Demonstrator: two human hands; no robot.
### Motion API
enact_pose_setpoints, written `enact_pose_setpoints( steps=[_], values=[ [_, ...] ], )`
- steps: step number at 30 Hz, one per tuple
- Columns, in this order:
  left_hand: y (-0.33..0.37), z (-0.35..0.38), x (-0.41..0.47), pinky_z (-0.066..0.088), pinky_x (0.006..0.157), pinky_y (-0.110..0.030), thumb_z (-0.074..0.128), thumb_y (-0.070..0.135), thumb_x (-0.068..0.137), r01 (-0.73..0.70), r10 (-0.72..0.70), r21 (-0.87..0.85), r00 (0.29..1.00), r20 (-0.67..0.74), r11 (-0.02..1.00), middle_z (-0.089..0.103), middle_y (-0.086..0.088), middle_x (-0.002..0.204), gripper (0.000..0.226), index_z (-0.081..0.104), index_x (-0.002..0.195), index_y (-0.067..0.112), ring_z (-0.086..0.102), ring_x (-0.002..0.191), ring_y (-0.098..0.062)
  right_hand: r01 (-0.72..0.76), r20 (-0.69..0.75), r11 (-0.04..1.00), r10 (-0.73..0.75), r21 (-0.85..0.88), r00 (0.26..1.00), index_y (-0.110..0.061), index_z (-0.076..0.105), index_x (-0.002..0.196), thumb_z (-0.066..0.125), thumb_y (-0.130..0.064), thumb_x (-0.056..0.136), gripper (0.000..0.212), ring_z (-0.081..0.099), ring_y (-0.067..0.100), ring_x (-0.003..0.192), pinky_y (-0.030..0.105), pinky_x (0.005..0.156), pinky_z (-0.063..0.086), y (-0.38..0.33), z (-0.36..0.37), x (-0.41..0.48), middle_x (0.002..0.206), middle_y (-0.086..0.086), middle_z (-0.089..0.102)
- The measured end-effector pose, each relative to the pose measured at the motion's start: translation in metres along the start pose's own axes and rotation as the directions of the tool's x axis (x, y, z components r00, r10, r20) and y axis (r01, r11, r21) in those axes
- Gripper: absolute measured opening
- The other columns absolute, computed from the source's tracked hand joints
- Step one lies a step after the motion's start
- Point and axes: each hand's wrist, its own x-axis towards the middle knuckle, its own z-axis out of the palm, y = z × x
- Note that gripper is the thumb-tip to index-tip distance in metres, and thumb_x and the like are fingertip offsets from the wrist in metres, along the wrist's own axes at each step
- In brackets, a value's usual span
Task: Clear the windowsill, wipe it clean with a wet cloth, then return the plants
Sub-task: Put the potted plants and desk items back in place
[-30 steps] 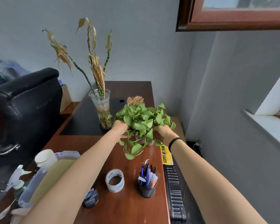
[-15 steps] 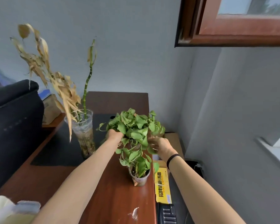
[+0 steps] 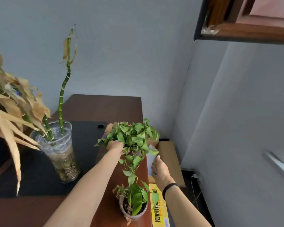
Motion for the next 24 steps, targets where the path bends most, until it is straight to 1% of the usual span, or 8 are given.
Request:
enact_pose_setpoints(
  steps=[6, 9, 12, 14, 16, 18, 21, 24],
  values=[
    [-0.025, 0.03, 0.038, 0.057, 0.075, -0.052, 0.055, -0.005, 0.088, 0.085, -0.081, -0.078, 0.995, 0.053, 0.993, 0.061, -0.027, 0.106, 0.025, 0.056, 0.113, -0.01, 0.065, 0.088, -0.043, -0.041, 0.017, 0.999, 0.041, 0.005, 0.999, 0.0, 0.045, 0.136, 0.03, -0.04, 0.103, 0.055, 0.045, 0.027, 0.129, 0.035, 0.103, 0.035, 0.023, -0.002, 0.022, 0.14, 0.013, 0.048],
    [-0.035, 0.036, 0.041, 0.057, 0.076, -0.046, 0.051, -0.007, 0.09, 0.116, -0.113, -0.083, 0.993, 0.033, 0.99, 0.057, -0.028, 0.112, 0.026, 0.055, 0.115, -0.011, 0.063, 0.095, -0.043, -0.081, 0.014, 0.996, 0.081, 0.043, 0.997, 0.0, 0.052, 0.13, 0.027, -0.043, 0.102, 0.057, 0.049, 0.026, 0.122, 0.033, 0.1, 0.034, 0.034, -0.004, 0.033, 0.133, 0.011, 0.054],
    [-0.049, 0.041, 0.053, 0.055, 0.071, -0.04, 0.048, -0.009, 0.091, 0.127, -0.127, -0.049, 0.992, 0.0, 0.991, 0.054, -0.031, 0.12, 0.028, 0.053, 0.119, -0.012, 0.061, 0.099, -0.044, -0.119, 0.019, 0.99, 0.118, 0.074, 0.993, -0.002, 0.061, 0.116, 0.029, -0.047, 0.101, 0.058, 0.056, 0.025, 0.105, 0.035, 0.097, 0.038, 0.045, -0.007, 0.047, 0.109, 0.008, 0.065],
    [-0.057, 0.043, 0.055, 0.054, 0.071, -0.037, 0.047, -0.009, 0.092, 0.119, -0.119, -0.04, 0.993, -0.02, 0.992, 0.054, -0.031, 0.121, 0.029, 0.052, 0.12, -0.013, 0.062, 0.096, -0.044, -0.126, 0.023, 0.992, 0.125, 0.032, 0.992, -0.004, 0.065, 0.108, 0.032, -0.047, 0.1, 0.054, 0.06, 0.025, 0.105, 0.039, 0.097, 0.042, 0.052, -0.01, 0.054, 0.107, 0.008, 0.067],
    [-0.066, 0.045, 0.059, 0.056, 0.057, -0.031, 0.047, -0.009, 0.092, 0.113, -0.114, -0.031, 0.993, -0.04, 0.993, 0.056, -0.03, 0.119, 0.028, 0.053, 0.119, -0.012, 0.064, 0.089, -0.041, -0.137, 0.024, 0.989, 0.138, -0.053, 0.99, -0.006, 0.067, 0.104, 0.042, -0.037, 0.099, 0.041, 0.063, 0.023, 0.101, 0.036, 0.086, 0.047, 0.061, -0.014, 0.06, 0.106, 0.007, 0.07],
    [-0.074, 0.046, 0.059, 0.054, 0.047, -0.029, 0.049, -0.009, 0.091, 0.12, -0.121, -0.019, 0.991, -0.051, 0.993, 0.056, -0.03, 0.119, 0.027, 0.055, 0.117, -0.012, 0.064, 0.092, -0.042, -0.153, 0.018, 0.979, 0.157, -0.132, 0.987, -0.006, 0.068, 0.103, 0.052, -0.025, 0.093, 0.026, 0.061, 0.019, 0.082, 0.027, 0.066, 0.044, 0.066, -0.017, 0.059, 0.096, 0.005, 0.07],
    [-0.082, 0.047, 0.062, 0.055, 0.07, -0.035, 0.052, -0.01, 0.09, 0.133, -0.133, -0.041, 0.991, -0.006, 0.99, 0.054, -0.03, 0.121, 0.028, 0.054, 0.118, -0.011, 0.061, 0.099, -0.043, -0.177, 0.012, 0.934, 0.19, -0.311, 0.982, -0.001, 0.066, 0.103, 0.061, -0.016, 0.087, 0.022, 0.05, 0.017, 0.064, 0.021, 0.052, 0.043, 0.062, -0.018, 0.05, 0.083, 0.008, 0.062],
    [-0.084, 0.045, 0.063, 0.053, 0.08, -0.038, 0.052, -0.007, 0.091, 0.168, -0.156, -0.097, 0.981, 0.119, 0.981, 0.053, -0.028, 0.126, 0.024, 0.054, 0.114, -0.009, 0.058, 0.104, -0.041, -0.151, 0.037, 0.827, 0.203, -0.541, 0.979, 0.007, 0.064, 0.099, 0.055, -0.007, 0.085, 0.022, 0.058, 0.018, 0.06, 0.028, 0.057, 0.049, 0.059, -0.03, 0.045, 0.082, 0.012, 0.063]
  ],
)
